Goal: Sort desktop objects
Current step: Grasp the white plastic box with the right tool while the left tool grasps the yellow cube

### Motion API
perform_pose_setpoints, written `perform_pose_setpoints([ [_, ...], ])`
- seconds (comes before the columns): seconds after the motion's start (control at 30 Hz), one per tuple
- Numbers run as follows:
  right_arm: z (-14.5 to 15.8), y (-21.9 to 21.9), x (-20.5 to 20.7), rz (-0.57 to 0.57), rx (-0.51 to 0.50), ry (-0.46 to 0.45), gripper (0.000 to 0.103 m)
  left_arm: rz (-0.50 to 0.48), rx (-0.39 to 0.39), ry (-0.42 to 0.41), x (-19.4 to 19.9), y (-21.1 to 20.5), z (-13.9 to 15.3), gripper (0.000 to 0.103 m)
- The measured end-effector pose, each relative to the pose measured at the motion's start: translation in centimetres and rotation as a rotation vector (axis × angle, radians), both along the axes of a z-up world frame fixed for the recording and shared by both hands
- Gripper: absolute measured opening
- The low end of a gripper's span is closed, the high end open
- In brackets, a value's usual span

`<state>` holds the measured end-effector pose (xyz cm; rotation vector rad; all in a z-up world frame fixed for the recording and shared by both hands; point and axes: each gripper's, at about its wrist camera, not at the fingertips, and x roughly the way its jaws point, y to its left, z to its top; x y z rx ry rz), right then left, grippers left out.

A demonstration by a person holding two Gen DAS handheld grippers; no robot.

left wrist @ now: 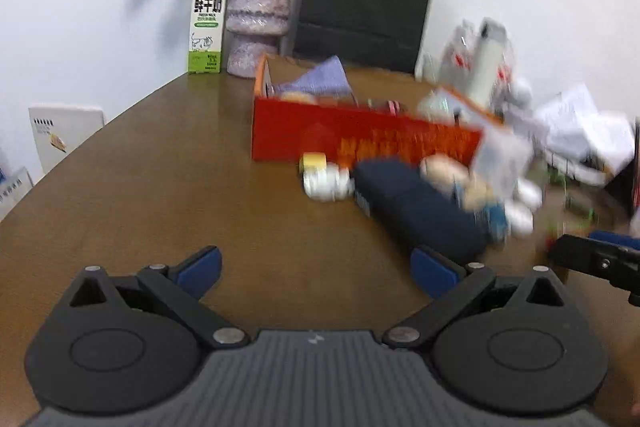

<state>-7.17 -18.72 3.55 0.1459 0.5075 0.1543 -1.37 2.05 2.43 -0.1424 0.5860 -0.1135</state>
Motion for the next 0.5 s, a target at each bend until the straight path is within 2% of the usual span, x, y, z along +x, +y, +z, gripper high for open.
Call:
perform_pose_setpoints([
  [0.07, 0.9, -0.6, 2.3, -0.032, -0.049, -0.037, 0.094, 0.027, -0.053, 0.008, 2.6, 0.7, 0.7, 0.102],
  [0.13, 1.4, -0.8, 5.6, -0.058, -0.107, -0.042, 0.094, 0.041, -0.099, 0.038, 5.7, 1.3, 1.1, 0.090],
  [0.2, 1.7, -1.3, 8.1, -0.062, -0.102, -0.045, 0.094, 0.009, -0.136, 0.093, 8.9, 1.3, 1.2, 0.079],
  [0.27, 1.8, -2.0, 10.0, -0.074, -0.071, -0.048, 0.094, -0.042, -0.122, 0.134, 11.4, 0.6, 1.3, 0.078],
  [0.37, 1.5, -2.7, 12.3, -0.087, -0.030, -0.031, 0.091, -0.063, -0.100, 0.139, 13.7, 0.1, 0.8, 0.069],
  [0.43, 1.3, -3.1, 13.5, -0.086, 0.000, -0.008, 0.076, -0.048, -0.092, 0.184, 15.0, 0.1, 0.0, 0.038],
  [0.5, 1.0, -3.3, 14.0, -0.078, 0.037, -0.016, 0.067, -0.082, -0.116, 0.206, 15.3, 0.4, -0.6, 0.034],
])
